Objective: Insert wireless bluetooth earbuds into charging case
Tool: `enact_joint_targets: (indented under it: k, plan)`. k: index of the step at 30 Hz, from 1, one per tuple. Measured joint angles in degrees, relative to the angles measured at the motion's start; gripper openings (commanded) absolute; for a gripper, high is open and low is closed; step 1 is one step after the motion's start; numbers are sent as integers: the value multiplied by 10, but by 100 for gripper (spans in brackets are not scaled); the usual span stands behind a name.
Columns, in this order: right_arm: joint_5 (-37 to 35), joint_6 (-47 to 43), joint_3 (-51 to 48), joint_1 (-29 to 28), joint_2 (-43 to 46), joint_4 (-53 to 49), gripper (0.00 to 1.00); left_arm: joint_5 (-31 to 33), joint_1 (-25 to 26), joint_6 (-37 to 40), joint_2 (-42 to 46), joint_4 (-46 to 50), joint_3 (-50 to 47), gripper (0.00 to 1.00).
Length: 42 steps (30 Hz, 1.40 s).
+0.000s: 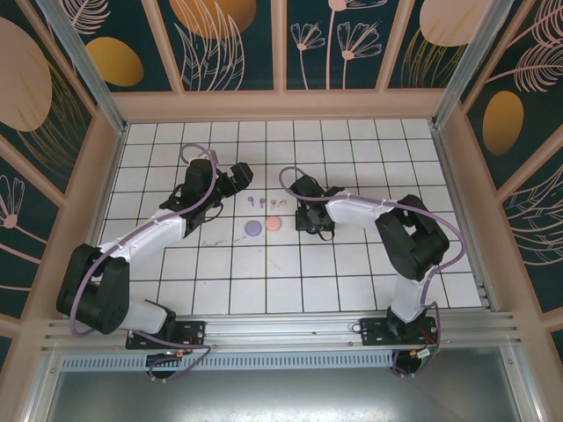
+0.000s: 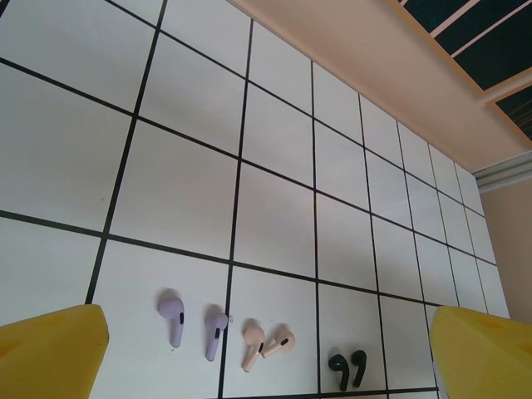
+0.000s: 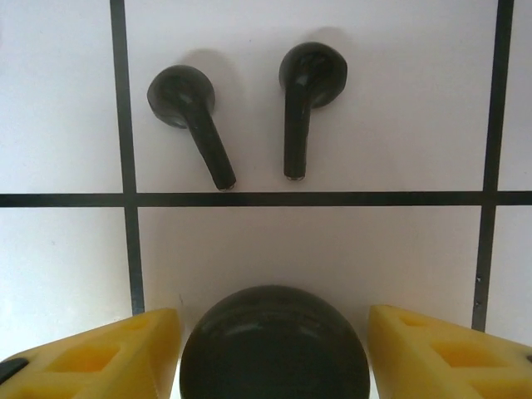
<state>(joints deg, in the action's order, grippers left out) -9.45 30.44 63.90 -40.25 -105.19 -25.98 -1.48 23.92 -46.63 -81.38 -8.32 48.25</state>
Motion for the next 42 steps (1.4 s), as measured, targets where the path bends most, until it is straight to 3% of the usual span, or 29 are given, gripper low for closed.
enact_joint_targets:
  k: [6, 11, 20, 26, 31, 36, 42]
  plan:
    - [-8, 4, 0, -4, -1, 0, 50, 0, 0, 0, 0, 0, 0, 99]
    - [-12, 8, 0, -5, -1, 2, 35, -2, 0, 0, 0, -1, -1, 99]
    - [-3, 31, -37, -11, 42, 8, 33, -24, 0, -7, 60, -34, -51, 99]
    - [11, 75, -35, -5, 127, 7, 34, -76, 0, -19, 76, -163, -125, 98]
    - [49, 151, -13, 39, 149, 54, 34, -132, 8, -38, 52, -322, -190, 97]
    - [96, 251, -13, 77, 150, 112, 34, -144, 49, -38, 30, -397, -195, 92]
    - [126, 359, -14, 78, 150, 159, 33, -140, 95, -36, -38, -464, -192, 83]
